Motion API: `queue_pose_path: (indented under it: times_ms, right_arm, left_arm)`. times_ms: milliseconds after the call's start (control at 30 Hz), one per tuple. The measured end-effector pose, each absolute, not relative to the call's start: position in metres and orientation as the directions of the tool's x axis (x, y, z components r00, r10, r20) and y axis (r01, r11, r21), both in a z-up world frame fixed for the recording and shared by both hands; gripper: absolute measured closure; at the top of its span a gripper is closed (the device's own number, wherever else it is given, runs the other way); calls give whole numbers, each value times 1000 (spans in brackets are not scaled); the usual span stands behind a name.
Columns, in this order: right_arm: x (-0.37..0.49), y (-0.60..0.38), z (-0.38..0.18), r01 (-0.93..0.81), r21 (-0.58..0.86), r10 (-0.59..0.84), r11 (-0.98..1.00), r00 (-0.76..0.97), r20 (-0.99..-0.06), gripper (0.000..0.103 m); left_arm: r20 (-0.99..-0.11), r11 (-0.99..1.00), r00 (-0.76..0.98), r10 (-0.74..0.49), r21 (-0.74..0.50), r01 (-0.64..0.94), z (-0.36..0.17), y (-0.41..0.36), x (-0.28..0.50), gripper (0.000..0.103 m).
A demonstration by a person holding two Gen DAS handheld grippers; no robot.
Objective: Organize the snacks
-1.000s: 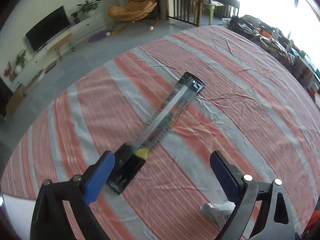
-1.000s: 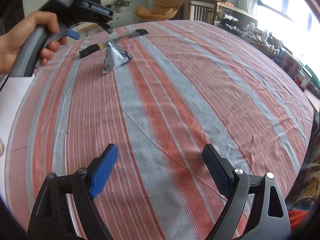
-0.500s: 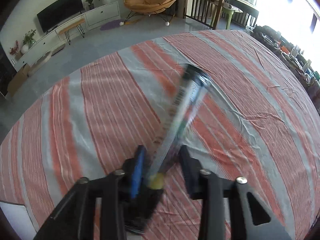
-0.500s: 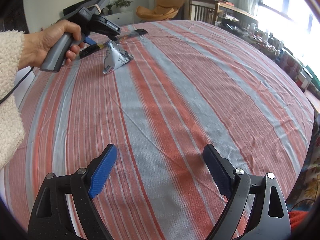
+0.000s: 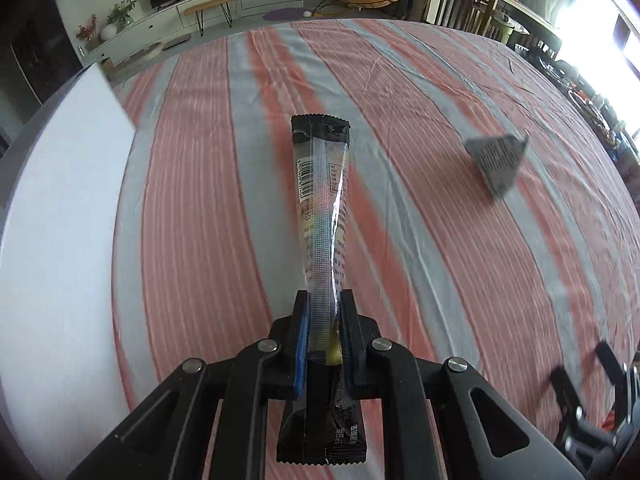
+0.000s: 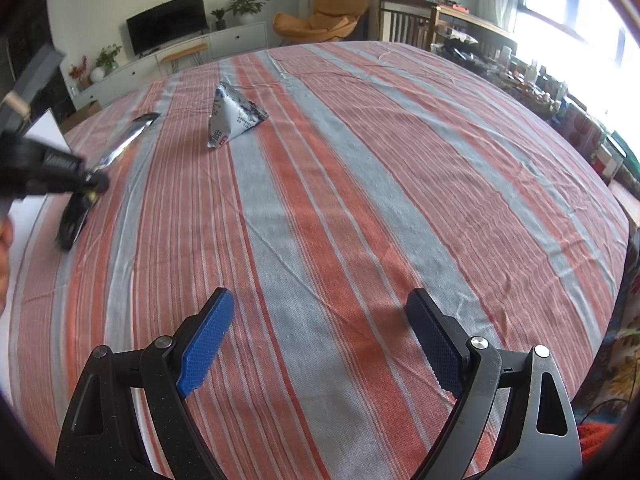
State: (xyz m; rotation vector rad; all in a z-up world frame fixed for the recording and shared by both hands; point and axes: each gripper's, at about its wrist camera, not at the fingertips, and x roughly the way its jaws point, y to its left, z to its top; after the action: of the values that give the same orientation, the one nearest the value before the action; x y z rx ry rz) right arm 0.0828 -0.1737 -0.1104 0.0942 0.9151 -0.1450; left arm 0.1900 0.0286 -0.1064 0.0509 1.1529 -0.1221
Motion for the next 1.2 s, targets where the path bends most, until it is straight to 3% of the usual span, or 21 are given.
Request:
queue_pose_path:
  times_ms: [133, 167, 200, 267, 433, 1200]
  right_arm:
    - [83, -174, -110, 166, 19, -86, 986, 601, -795, 12]
    - [82, -174, -110, 166, 19, -86, 986, 601, -794, 12]
    - [82, -174, -110, 166, 19, -86, 986, 602, -794, 12]
    - [82, -174, -110, 166, 19, -86, 986, 602, -794, 12]
    - [82, -174, -110, 165, 19, -86, 986, 602, -794, 12]
    - [81, -173, -111, 166, 19, -86, 986, 603, -793, 12]
  left_arm:
    - [-902, 992, 422, -90, -45, 117, -108, 33, 130, 84]
    - [-895, 992, 437, -88, -37, 123, -109, 32, 122, 73]
    - [-889, 990, 448, -99, -42, 136, -110, 30, 116, 53]
    - [-878, 990, 470, -94, -31, 141, -114, 30, 109, 25]
    - [-827, 994, 560, -55, 10, 113, -125, 36, 113, 2]
    - [-812, 996, 581, -50, 1, 87, -125, 39, 116, 0]
